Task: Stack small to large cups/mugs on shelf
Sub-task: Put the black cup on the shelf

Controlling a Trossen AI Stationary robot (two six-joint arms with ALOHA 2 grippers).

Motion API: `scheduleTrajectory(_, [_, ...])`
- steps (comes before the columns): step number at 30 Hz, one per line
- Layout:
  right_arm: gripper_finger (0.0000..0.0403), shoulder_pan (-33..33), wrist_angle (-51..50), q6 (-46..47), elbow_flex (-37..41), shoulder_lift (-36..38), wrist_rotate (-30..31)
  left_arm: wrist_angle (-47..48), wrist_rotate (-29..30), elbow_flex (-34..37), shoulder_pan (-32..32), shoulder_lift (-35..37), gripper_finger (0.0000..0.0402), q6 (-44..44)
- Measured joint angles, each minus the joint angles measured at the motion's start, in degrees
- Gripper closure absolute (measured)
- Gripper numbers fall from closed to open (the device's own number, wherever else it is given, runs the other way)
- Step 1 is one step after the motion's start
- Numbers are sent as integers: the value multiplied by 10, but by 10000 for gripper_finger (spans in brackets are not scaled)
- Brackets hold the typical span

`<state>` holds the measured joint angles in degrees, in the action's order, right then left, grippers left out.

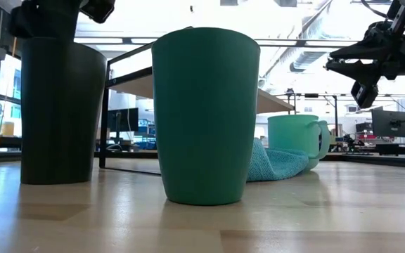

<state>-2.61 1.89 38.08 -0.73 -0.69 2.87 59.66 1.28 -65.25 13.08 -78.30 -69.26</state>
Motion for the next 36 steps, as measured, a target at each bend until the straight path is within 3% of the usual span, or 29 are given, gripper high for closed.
scheduleTrajectory(26, [313,0,-8,-6,0,-4,1,-13,-4,2,0,-46,240,43])
scheduleTrajectory(36, [313,0,-8,-6,0,-4,2,-21,-8,2,0,-51,318,44])
